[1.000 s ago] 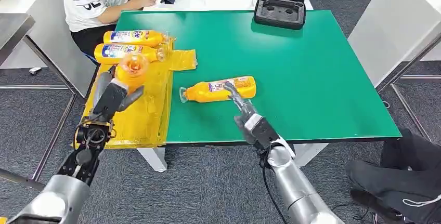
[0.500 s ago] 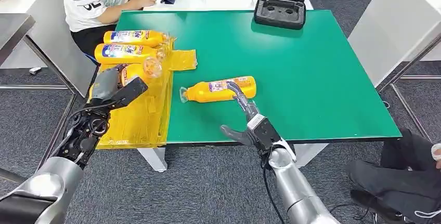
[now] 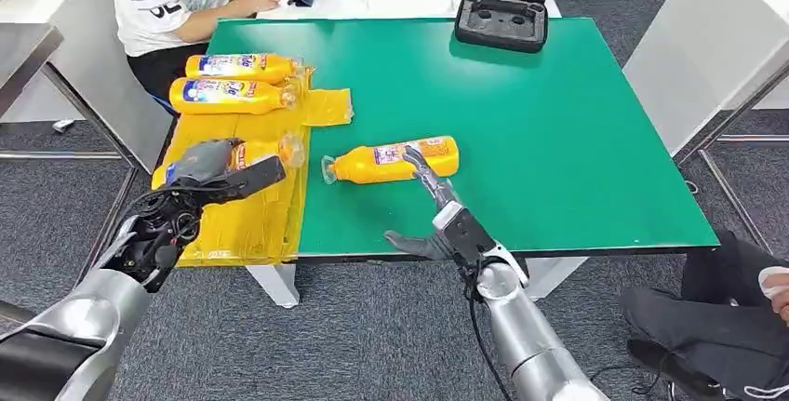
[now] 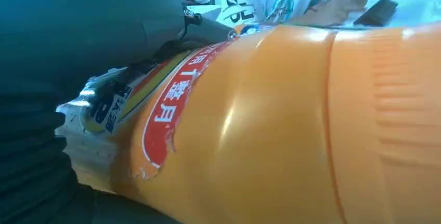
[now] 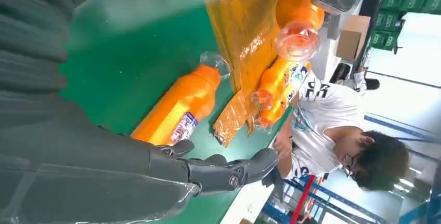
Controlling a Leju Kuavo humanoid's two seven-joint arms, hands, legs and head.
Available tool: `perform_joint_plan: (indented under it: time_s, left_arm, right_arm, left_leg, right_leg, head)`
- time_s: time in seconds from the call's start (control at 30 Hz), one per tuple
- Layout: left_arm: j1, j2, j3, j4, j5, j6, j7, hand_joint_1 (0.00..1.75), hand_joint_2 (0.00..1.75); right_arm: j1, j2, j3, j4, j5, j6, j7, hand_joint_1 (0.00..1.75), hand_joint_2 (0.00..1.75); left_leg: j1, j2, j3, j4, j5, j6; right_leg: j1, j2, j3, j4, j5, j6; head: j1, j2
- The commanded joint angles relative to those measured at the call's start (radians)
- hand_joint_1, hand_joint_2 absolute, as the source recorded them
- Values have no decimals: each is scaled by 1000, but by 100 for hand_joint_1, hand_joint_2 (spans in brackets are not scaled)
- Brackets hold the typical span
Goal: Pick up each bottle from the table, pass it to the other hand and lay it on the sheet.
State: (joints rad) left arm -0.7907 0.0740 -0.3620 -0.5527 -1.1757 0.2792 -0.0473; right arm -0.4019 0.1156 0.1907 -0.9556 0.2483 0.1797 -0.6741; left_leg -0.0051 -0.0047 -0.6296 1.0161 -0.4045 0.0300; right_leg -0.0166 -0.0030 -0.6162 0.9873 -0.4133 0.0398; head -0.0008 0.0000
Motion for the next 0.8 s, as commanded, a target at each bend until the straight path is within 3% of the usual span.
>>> perform_joint_plan:
  time_s: [0.03,0.53,0.8]
  left_arm:
    - [-64,3,-56,86,-5,-11,4,175,175]
    - [-88,-11,-9,159,-46,-183,28,175,175]
    - [-84,12,20,189,-82,-182,25,175,175]
  right_arm:
    - [-49,5,-24,71,0,1,7,0,175]
    - [-25,9,-39,79,29,7,10,0,175]
    - [-61,22,-31,132,49,11,9,0,175]
  left_leg:
    - [1,0,1,0,-1,-1]
    - [2,0,3,1,-2,-2]
    - [1,2,2,0,-1,-2]
  right_leg:
    - [1,0,1,0,0,-1]
    - [2,-1,4,0,-1,-2]
    - [1,1,2,0,0,-1]
  head:
    - [0,0]
    - [0,0]
    - [0,0]
